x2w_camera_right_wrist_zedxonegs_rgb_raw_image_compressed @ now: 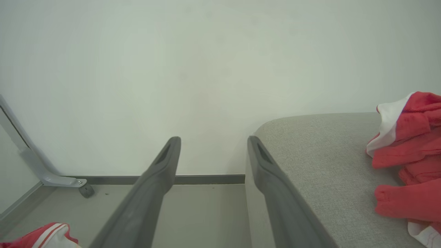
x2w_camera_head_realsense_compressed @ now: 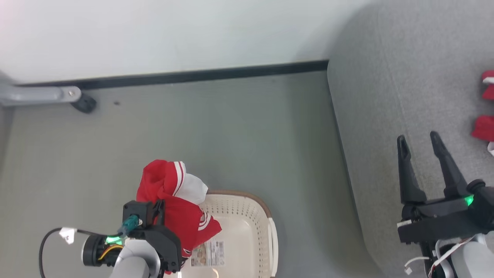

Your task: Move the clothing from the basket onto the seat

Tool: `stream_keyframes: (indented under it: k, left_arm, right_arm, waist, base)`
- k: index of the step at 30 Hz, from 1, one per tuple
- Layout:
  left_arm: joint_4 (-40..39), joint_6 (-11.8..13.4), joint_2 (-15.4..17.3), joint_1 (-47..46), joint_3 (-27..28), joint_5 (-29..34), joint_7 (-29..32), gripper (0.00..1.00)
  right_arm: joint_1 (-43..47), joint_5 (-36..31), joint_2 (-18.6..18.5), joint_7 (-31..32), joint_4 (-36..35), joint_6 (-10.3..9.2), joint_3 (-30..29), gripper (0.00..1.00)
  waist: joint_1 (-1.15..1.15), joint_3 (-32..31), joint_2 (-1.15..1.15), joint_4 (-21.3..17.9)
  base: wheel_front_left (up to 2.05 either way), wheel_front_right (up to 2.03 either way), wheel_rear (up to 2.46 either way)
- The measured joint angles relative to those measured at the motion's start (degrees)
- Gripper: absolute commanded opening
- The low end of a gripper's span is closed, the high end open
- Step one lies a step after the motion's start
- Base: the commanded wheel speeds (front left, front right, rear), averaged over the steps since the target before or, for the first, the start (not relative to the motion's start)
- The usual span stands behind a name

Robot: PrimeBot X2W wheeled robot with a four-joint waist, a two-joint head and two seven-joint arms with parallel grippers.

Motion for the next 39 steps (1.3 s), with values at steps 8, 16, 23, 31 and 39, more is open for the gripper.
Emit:
stream_keyframes:
  k: [8,16,23,31,39]
  left_arm:
    - [-4.79,0.37,-0.01,3.87,-0.19,-0.79,-0.85,0.00]
    - [-11.88,1.69,0.01,8.51,1.83,-1.25,-1.02,0.00]
    - [-22.06,2.66,0.04,12.96,3.86,-2.75,-1.30,0.00]
    - [-37.41,3.13,1.91,19.93,4.65,-2.52,-1.33,0.00]
    - [-46.38,3.12,2.82,25.62,4.17,-2.11,-1.33,0.00]
  right_arm:
    - [4.04,1.01,0.07,0.26,1.70,0.29,0.44,1.00]
    - [8.89,1.94,0.15,0.63,1.71,0.45,1.10,1.00]
    - [12.07,1.99,0.22,1.07,1.29,0.44,1.55,1.00]
    - [14.50,1.99,0.35,1.97,-0.73,0.43,2.25,1.00]
    - [16.40,1.99,0.44,2.25,-2.07,-0.08,2.74,1.00]
  waist:
    - [0.01,-6.47,0.00,0.89]
    - [0.00,-12.25,0.00,1.72]
    - [0.01,-16.18,0.00,2.59]
    - [0.00,-19.27,0.00,3.51]
    - [0.01,-20.56,0.01,3.68]
  base:
    - [0.00,0.00,0.00]
    - [0.00,0.00,0.00]
    - [0.00,0.00,0.00]
    - [0.00,0.00,0.00]
    - [0.00,0.00,0.00]
